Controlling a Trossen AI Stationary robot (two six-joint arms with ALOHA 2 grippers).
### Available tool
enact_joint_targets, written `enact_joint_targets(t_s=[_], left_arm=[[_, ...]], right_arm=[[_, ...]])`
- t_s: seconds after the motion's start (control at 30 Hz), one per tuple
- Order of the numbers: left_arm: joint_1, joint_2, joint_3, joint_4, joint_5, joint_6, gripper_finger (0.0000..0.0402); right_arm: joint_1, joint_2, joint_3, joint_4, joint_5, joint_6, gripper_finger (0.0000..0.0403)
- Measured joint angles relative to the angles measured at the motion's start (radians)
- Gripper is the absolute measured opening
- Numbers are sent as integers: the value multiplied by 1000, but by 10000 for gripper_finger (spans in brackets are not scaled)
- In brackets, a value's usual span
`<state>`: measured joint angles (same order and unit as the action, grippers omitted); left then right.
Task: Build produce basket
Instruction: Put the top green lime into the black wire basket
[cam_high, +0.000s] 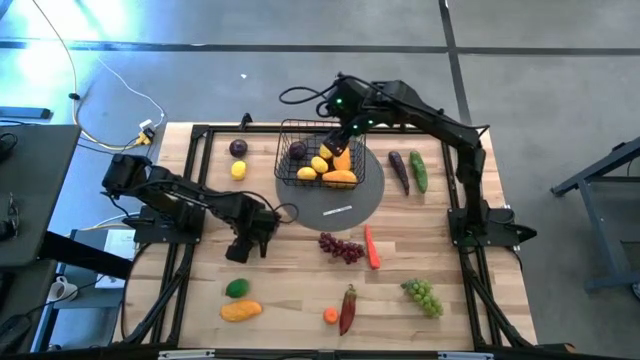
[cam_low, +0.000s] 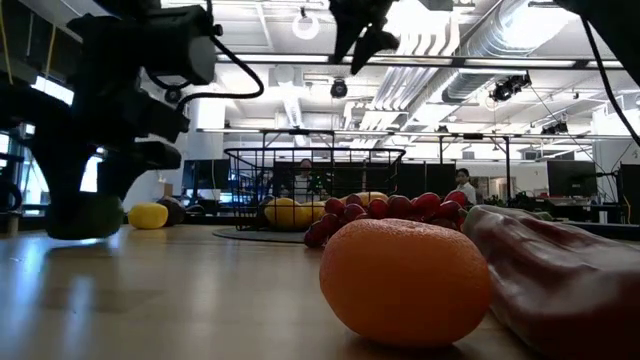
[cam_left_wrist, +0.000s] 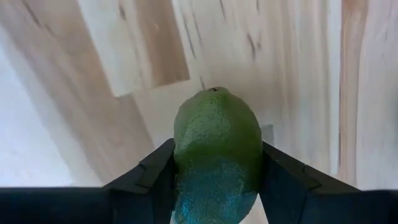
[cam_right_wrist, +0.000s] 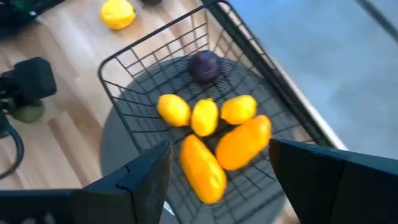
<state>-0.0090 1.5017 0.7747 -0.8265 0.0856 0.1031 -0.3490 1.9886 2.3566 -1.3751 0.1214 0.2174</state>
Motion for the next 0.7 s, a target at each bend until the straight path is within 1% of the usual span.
enact_joint_targets(t_s=[0.1, 0.23, 0.53, 0.7], left_arm=[[24, -3, 28, 2, 0, 3, 169], [60, -11, 80, 19, -8, 5, 170], [167, -11, 229, 16, -36, 6, 170], [226, -11, 324, -7, -59, 18, 170]], right_arm=[[-3, -23, 0, -13, 28, -18, 250], [-11, -55, 0, -32, 32, -38, 250], [-17, -99, 0, -79, 36, -62, 250], [-17, -112, 0, -104, 57, -88, 250]])
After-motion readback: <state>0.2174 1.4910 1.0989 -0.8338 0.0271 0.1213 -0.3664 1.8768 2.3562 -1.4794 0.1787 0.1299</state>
